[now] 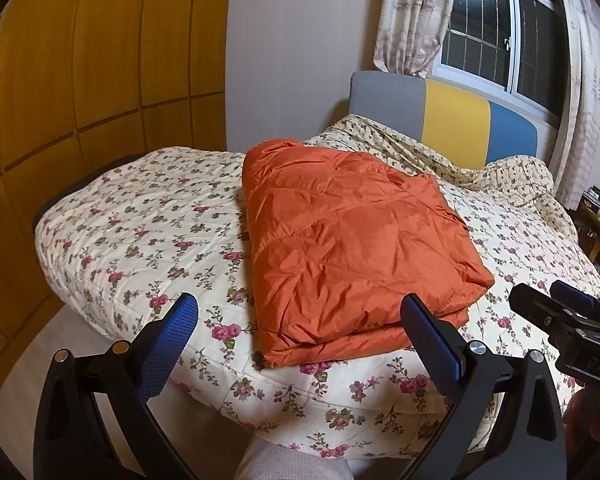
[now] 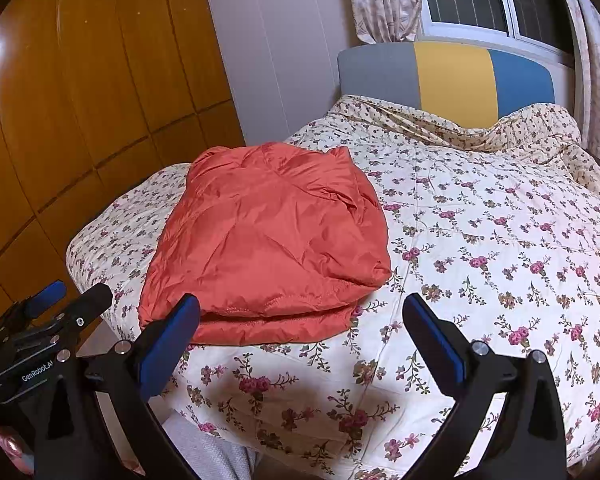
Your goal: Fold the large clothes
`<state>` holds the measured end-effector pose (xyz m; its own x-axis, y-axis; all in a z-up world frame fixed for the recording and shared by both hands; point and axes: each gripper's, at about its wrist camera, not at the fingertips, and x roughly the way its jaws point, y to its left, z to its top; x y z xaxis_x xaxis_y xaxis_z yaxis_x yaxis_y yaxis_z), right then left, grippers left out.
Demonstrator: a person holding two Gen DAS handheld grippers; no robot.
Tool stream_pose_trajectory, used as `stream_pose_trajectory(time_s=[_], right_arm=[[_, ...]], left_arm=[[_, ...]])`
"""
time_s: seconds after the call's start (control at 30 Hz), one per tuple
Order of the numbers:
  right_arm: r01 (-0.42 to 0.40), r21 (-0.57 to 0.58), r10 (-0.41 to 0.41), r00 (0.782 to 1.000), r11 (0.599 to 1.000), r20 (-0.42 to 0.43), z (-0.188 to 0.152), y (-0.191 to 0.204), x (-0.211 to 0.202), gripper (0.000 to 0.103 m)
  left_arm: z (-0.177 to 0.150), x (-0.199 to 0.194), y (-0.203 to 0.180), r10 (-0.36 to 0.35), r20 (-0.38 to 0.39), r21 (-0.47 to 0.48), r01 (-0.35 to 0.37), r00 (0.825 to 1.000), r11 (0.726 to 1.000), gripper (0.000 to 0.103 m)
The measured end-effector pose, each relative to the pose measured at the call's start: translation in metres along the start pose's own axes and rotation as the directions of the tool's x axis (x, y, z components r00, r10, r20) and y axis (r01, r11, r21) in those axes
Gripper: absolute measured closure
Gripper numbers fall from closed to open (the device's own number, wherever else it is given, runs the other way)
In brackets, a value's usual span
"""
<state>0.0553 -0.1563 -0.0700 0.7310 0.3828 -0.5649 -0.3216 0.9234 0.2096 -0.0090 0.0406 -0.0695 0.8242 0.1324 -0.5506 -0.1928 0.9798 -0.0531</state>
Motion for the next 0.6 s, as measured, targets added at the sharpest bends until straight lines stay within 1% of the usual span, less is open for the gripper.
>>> stream_pose_trajectory(time_s=[0.13, 0.27, 0.43, 0.5, 0.6], right_arm=[[-0.001, -0.002, 0.001, 1.000, 1.000, -0.004, 0.000, 0.000, 0.001, 0.002], [-0.003, 0.000, 0.003, 1.000, 1.000, -0.013, -0.001, -0.001, 0.004, 0.002], [-0.008, 0.009, 0.008, 0.999, 1.000, -0.033, 0.000, -0.005, 0.012, 0.002], [-0.005, 0.023, 0.007, 0.999, 1.000, -0.051, 0.001, -0.011, 0.018, 0.002], [0.032, 0.062, -0.028, 0.997, 0.998, -0.073, 0.003, -0.032, 0.029, 0.002]], left_arm=[[0.000, 0.002, 0.001, -0.005, -0.014, -0.006, 0.005, 1.000, 1.000, 0.003], [-0.001, 0.005, 0.005, -0.017, -0.030, -0.038, 0.016, 0.999, 0.999, 0.003], [-0.002, 0.012, 0.007, 0.009, -0.048, -0.036, -0.011, 0.999, 0.999, 0.003], [-0.001, 0.019, 0.011, 0.000, -0.073, -0.036, -0.003, 0.997, 0.999, 0.003], [0.004, 0.033, 0.024, 0.022, -0.094, -0.055, -0.027, 0.995, 0.998, 0.003]])
